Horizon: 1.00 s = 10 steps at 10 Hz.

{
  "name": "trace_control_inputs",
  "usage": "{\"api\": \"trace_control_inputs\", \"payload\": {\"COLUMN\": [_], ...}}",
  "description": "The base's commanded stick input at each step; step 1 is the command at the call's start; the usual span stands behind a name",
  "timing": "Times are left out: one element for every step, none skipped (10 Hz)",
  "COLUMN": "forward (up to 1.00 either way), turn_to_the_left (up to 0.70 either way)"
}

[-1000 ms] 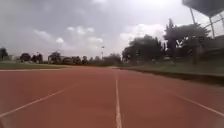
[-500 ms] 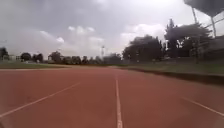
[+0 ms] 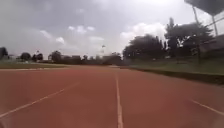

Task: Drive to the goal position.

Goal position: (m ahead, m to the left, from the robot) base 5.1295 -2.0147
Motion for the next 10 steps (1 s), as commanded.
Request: {"api": "trace_control_inputs", "payload": {"forward": [0.45,0.45,0.45,0.45,0.45,0.45,0.45,0.45,0.45,0.45], "turn_to_the_left": [0.0,0.0,0.0,0.0,0.0,0.0,0.0,0.0,0.0,0.0]}}
